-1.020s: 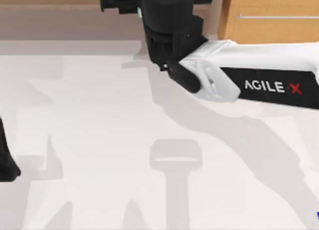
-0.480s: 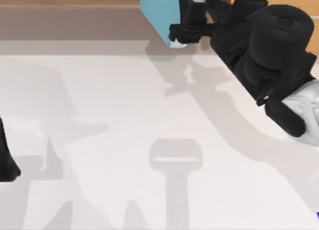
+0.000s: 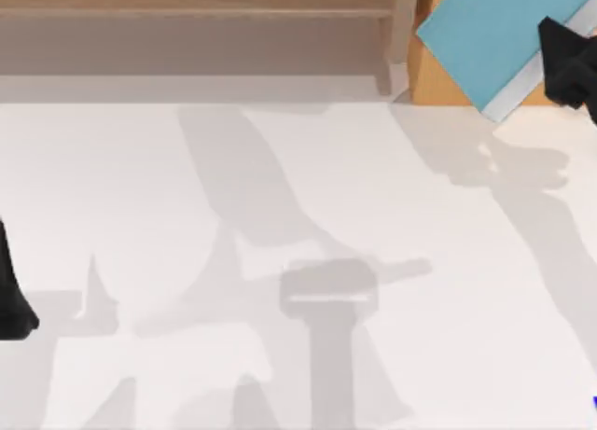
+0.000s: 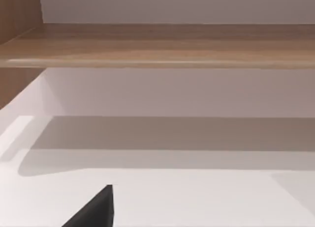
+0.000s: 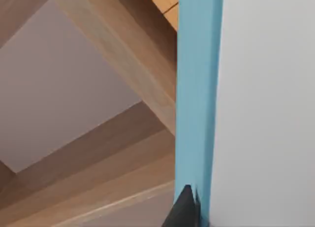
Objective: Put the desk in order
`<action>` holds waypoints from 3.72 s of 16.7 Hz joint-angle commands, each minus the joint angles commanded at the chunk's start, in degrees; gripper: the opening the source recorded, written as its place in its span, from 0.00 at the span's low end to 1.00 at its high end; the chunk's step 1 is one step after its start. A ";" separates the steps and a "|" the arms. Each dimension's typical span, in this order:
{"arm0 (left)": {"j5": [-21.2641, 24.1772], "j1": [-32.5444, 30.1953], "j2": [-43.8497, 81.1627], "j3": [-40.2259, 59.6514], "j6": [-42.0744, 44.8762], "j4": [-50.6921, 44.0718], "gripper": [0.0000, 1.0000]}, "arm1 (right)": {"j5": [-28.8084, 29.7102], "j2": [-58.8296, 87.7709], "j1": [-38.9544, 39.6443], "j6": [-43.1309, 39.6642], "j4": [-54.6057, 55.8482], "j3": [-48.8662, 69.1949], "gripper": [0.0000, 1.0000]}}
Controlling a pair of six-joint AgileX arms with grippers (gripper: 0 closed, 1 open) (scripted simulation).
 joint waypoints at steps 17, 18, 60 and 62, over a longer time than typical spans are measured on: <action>0.00 0.00 0.00 0.00 0.00 0.00 1.00 | -16.85 20.96 -41.86 38.45 -8.38 13.84 0.00; 0.00 0.00 0.00 0.00 0.00 0.00 1.00 | -17.59 22.72 -42.11 39.76 -8.61 15.83 0.00; 0.00 0.00 0.00 0.00 0.00 0.00 1.00 | -17.63 33.50 -40.05 43.79 -10.14 27.39 1.00; 0.00 0.00 0.00 0.00 0.00 0.00 1.00 | -17.70 33.29 -40.20 43.75 -10.07 27.19 1.00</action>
